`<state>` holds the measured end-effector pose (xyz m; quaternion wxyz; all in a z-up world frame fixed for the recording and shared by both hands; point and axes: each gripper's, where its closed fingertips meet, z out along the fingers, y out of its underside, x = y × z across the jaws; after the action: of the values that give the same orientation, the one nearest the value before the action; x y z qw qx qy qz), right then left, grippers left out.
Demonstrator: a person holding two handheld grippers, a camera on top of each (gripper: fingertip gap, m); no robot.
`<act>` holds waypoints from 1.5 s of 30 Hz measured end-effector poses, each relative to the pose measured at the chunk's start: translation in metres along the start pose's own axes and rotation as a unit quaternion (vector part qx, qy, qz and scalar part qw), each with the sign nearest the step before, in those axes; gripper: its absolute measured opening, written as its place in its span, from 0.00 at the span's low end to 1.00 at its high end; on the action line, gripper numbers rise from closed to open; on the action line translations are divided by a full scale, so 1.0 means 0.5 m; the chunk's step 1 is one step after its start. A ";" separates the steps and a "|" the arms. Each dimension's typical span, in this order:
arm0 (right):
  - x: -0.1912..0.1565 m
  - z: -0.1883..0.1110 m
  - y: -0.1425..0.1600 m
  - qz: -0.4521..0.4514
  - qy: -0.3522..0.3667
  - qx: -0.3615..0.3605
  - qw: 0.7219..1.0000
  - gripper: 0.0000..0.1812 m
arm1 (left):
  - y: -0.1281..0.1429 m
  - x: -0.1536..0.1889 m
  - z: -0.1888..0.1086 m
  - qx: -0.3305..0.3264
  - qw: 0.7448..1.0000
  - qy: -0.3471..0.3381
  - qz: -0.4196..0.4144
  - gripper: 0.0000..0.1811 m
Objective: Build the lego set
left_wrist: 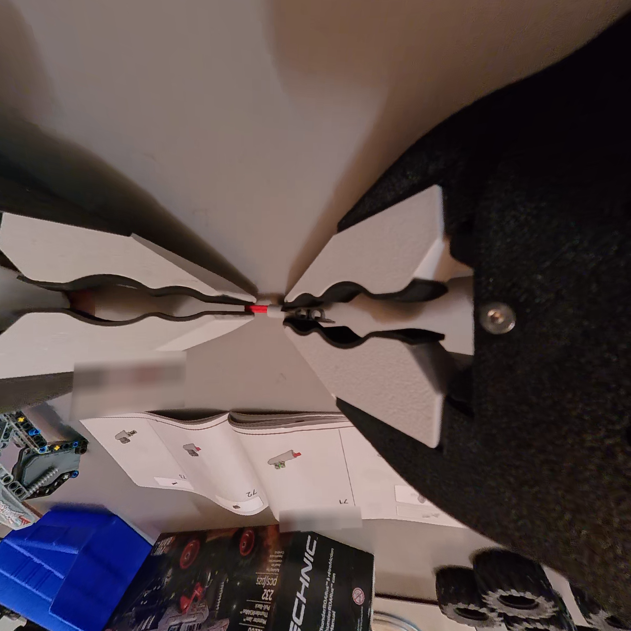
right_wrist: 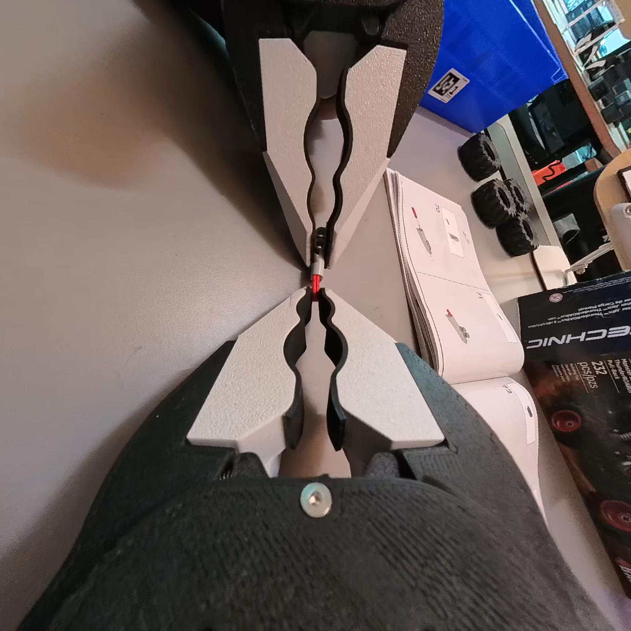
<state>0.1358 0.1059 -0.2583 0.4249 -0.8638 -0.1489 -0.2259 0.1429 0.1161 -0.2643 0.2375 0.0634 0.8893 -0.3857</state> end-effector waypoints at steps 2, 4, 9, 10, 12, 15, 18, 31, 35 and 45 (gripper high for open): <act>-0.001 0.001 0.002 0.001 -0.001 -0.004 1.000 0.02 | 0.000 0.001 -0.001 -0.004 1.000 -0.002 0.008 0.02; -0.001 0.002 0.002 -0.009 0.004 -0.008 1.000 0.02 | 0.001 0.000 -0.001 -0.014 1.000 -0.006 0.015 0.02; 0.005 0.004 0.002 -0.024 0.025 -0.020 0.999 0.02 | 0.008 -0.005 -0.001 -0.032 0.999 -0.013 0.005 0.02; 0.007 0.004 0.002 -0.025 0.029 -0.019 0.999 0.02 | 0.008 -0.005 0.000 -0.033 0.999 -0.012 0.000 0.02; 0.009 0.005 0.003 -0.036 0.036 -0.025 0.998 0.02 | 0.009 -0.006 0.000 -0.035 0.999 -0.013 -0.004 0.02; 0.008 0.005 0.003 -0.053 0.043 -0.031 0.997 0.02 | 0.010 -0.008 -0.001 -0.042 0.999 -0.019 -0.002 0.02; 0.010 0.003 0.004 -0.062 0.050 -0.036 0.996 0.02 | 0.010 -0.010 0.000 -0.062 0.997 -0.034 0.025 0.02; 0.011 0.006 0.004 -0.060 0.054 -0.034 0.996 0.02 | 0.010 -0.010 -0.001 -0.058 0.997 -0.039 0.018 0.02; 0.011 0.006 0.006 -0.051 0.049 -0.029 0.997 0.02 | 0.007 -0.006 0.000 -0.017 0.999 -0.016 -0.026 0.02; 0.009 0.003 0.000 -0.033 0.042 -0.009 0.999 0.02 | 0.005 -0.007 -0.001 -0.005 1.000 -0.010 -0.018 0.02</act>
<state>0.1403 0.1074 -0.2568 0.4152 -0.8520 -0.1579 -0.2771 0.1465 0.1183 -0.2640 0.2402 0.0425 0.8896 -0.3863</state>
